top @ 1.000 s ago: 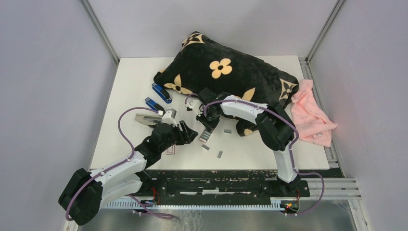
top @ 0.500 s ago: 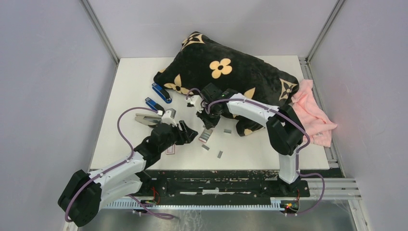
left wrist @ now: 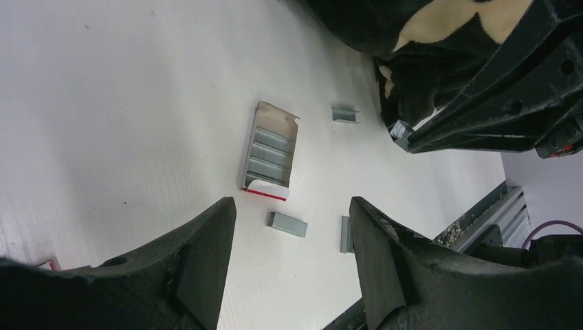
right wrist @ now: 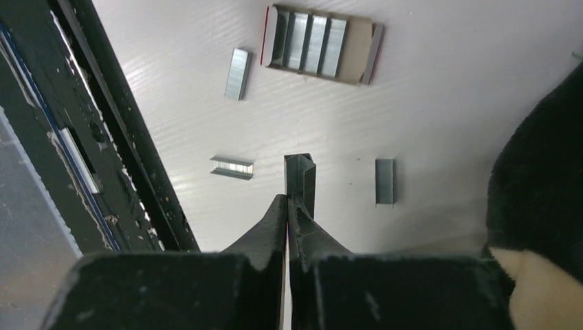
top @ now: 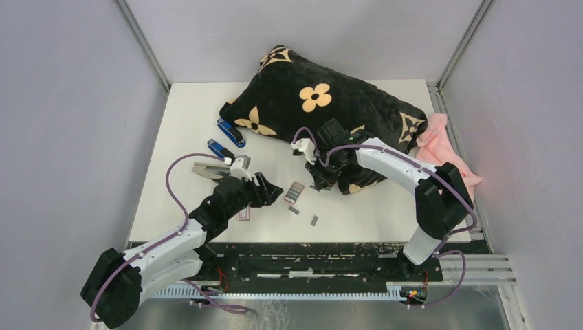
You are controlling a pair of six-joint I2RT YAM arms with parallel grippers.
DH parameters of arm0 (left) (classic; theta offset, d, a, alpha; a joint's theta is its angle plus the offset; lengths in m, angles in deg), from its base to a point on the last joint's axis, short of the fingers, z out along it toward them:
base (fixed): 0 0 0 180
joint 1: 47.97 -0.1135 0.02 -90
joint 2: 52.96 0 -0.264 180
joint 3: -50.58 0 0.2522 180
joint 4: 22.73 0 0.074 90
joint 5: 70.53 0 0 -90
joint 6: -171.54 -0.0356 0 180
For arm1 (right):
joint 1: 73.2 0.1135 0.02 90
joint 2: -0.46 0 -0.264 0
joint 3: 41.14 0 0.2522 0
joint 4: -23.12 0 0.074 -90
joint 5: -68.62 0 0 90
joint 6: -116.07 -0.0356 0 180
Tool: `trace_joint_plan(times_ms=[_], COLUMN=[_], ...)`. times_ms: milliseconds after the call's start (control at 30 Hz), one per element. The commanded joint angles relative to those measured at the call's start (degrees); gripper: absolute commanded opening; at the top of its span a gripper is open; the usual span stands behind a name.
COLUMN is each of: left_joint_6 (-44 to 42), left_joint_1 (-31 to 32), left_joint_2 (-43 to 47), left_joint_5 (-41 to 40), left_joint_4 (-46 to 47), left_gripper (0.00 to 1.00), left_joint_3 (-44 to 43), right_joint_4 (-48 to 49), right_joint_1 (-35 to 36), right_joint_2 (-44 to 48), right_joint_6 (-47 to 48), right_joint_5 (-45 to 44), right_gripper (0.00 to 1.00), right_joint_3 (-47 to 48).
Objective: Unload the staples from the stapler
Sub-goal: Pick up the staple from the staple box, then place the staple at the center of the board.
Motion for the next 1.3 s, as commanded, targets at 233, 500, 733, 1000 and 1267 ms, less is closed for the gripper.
trace_joint_plan(times_ms=[233,500,733,1000,1267], left_joint_6=[-1.05,-1.3,-1.27,-0.61,0.23], left_joint_1=[0.06,0.03,0.03,0.02,0.03], left_joint_2=[1.05,1.89,2.65,3.94,4.82], left_joint_5=[1.98,1.66,1.58,1.49,1.89], left_joint_4=[4.33,4.24,4.33,4.33,4.64], left_gripper=[0.69,0.69,0.69,0.69,0.69], left_joint_3=[1.25,1.75,2.62,3.67,4.11], right_joint_4=[-1.99,-3.89,-4.85,-5.18,-5.48], right_joint_1=[-1.79,-1.73,-1.72,-1.65,-1.52], right_joint_2=[3.57,2.07,0.53,-0.5,-0.2], right_joint_6=[6.31,9.46,11.5,11.96,12.48], right_joint_5=[1.82,-0.72,-2.38,-3.01,-3.53], right_gripper=[0.03,0.03,0.03,0.03,0.03], right_joint_3=[-3.82,-3.54,-3.59,-3.51,-3.34])
